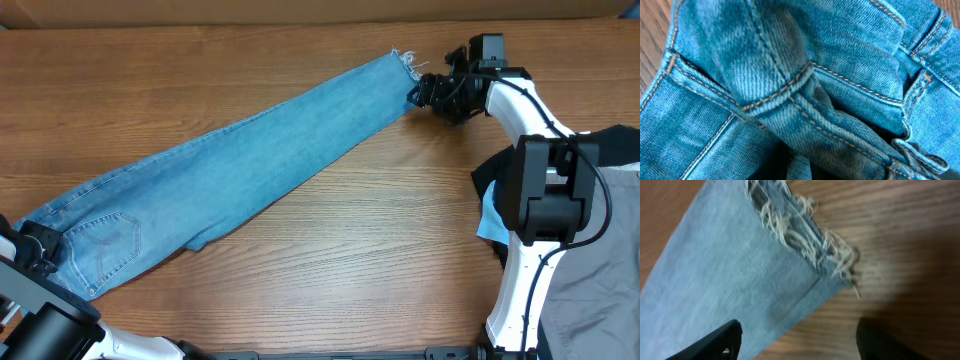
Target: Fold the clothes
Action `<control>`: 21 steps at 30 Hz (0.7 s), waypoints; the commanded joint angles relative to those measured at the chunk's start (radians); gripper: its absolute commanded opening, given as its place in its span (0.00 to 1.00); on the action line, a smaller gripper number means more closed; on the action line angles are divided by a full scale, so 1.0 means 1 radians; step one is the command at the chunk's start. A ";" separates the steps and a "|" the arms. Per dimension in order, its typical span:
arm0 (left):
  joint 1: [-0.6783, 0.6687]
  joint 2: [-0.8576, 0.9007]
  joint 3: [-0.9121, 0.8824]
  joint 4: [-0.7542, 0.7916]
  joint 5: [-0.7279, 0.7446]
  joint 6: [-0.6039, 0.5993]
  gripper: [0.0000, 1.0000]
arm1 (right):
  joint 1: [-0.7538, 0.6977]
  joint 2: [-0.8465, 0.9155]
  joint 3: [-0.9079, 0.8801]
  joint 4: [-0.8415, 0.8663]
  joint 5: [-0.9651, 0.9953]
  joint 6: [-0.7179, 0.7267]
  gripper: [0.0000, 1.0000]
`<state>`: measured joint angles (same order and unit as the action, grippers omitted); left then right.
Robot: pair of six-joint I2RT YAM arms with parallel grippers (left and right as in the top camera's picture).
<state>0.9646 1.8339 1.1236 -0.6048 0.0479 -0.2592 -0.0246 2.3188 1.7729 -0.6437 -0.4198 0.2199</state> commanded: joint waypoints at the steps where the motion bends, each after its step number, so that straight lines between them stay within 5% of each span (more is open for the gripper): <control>1: 0.003 0.033 -0.008 0.000 0.013 -0.018 0.18 | 0.015 0.041 0.006 0.051 0.008 0.029 0.73; 10: 0.003 0.033 -0.008 0.011 0.023 -0.018 0.19 | 0.037 0.084 0.006 0.139 0.022 0.148 0.59; 17: 0.003 0.033 -0.008 0.011 0.024 -0.018 0.19 | 0.042 0.084 0.008 0.097 0.022 0.148 0.04; 21: 0.003 0.032 -0.008 0.010 0.024 -0.018 0.19 | 0.005 0.065 0.008 0.039 0.023 0.148 0.04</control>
<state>0.9646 1.8359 1.1236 -0.5964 0.0563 -0.2596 0.0021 2.3726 1.7798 -0.5640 -0.4030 0.3660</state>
